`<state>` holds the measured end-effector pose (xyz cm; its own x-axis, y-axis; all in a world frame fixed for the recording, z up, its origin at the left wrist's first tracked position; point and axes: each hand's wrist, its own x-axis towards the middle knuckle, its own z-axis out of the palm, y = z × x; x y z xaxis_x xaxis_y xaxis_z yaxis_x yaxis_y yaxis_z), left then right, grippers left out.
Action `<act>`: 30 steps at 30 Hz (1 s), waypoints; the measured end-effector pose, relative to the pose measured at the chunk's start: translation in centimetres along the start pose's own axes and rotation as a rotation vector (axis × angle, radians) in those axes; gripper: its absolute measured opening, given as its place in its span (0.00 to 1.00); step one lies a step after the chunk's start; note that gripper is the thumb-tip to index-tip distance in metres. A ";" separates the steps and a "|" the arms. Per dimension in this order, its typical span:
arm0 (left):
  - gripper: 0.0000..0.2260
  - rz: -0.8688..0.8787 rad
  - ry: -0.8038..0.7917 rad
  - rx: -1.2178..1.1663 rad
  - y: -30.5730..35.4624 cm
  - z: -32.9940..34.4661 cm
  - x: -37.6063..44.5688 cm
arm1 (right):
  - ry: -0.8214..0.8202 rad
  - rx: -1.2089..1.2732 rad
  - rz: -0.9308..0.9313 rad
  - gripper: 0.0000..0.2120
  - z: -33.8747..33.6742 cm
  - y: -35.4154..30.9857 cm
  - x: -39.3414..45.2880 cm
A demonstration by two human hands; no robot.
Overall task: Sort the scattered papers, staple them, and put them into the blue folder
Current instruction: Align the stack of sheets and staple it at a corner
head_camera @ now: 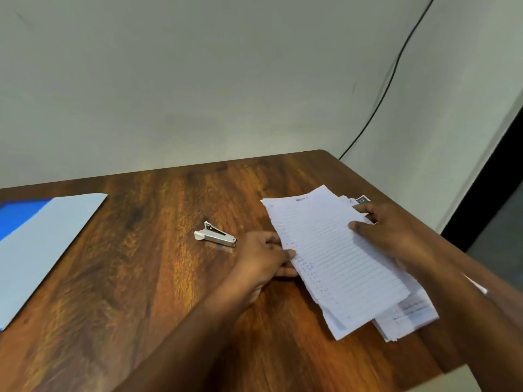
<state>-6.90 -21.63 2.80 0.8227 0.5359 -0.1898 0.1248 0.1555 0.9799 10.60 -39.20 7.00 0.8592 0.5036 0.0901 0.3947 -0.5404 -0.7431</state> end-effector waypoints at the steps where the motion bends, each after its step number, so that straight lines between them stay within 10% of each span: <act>1: 0.06 0.005 0.000 -0.004 -0.1 0.8 0.6 | 0.017 -0.032 0.006 0.15 -0.6 0.4 0.2; 20: 0.18 0.059 0.110 0.137 -1.6 6.3 5.7 | 0.140 -0.165 0.118 0.04 -1.8 6.6 3.4; 30: 0.29 0.042 0.122 0.143 -1.5 6.8 5.9 | 0.174 -0.329 0.131 0.17 -0.8 6.5 4.6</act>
<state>1.54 -24.35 0.63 0.7564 0.6376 -0.1461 0.1767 0.0158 0.9841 17.35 -40.95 3.07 0.9406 0.3092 0.1404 0.3366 -0.7943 -0.5057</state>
